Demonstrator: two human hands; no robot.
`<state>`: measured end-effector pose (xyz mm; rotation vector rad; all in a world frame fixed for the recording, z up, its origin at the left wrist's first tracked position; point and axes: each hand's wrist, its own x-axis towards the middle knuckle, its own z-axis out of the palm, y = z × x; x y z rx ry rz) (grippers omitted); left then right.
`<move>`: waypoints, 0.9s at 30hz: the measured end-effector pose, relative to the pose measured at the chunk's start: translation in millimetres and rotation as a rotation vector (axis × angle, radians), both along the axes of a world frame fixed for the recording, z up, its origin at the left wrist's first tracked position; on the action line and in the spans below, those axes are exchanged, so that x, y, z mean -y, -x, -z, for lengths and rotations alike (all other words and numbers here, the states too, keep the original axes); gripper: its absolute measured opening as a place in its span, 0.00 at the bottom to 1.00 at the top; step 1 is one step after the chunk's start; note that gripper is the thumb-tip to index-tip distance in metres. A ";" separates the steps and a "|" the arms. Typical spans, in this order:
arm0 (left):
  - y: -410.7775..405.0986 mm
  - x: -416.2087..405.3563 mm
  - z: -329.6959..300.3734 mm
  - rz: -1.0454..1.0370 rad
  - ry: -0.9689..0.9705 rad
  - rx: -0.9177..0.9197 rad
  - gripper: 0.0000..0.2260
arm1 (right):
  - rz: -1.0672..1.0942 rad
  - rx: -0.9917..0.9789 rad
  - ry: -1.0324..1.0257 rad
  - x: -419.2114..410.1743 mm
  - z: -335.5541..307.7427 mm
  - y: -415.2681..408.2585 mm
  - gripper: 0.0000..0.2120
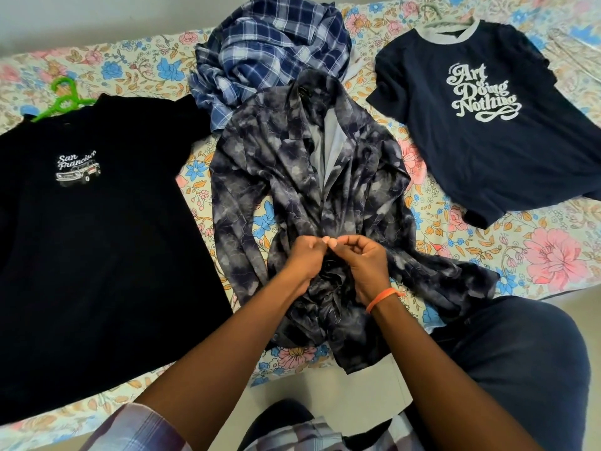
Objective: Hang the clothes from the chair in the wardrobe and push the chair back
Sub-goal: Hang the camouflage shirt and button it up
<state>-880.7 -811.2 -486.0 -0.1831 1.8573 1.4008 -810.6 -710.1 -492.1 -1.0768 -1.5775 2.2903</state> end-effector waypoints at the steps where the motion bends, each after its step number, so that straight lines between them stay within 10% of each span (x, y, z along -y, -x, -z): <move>1: -0.9 -1.2 1.7 -0.003 0.020 -0.026 0.14 | 0.008 0.011 0.001 -0.4 1.6 -0.2 0.05; 7: 0.0 4.2 1.0 0.029 -0.025 -0.090 0.11 | -0.020 0.020 0.045 -5.1 2.8 -1.2 0.04; 11: -3.9 2.6 -6.6 0.376 0.439 -0.767 0.08 | 0.072 0.066 -0.365 -8.2 -6.4 16.9 0.04; 15: -8.5 4.0 3.1 0.512 0.441 -1.190 0.04 | -0.027 0.123 -0.684 -9.3 -9.9 46.1 0.09; 27: 22.1 10.7 -0.4 0.489 0.502 -0.871 0.16 | 0.180 0.129 -0.190 -21.8 14.2 58.3 0.08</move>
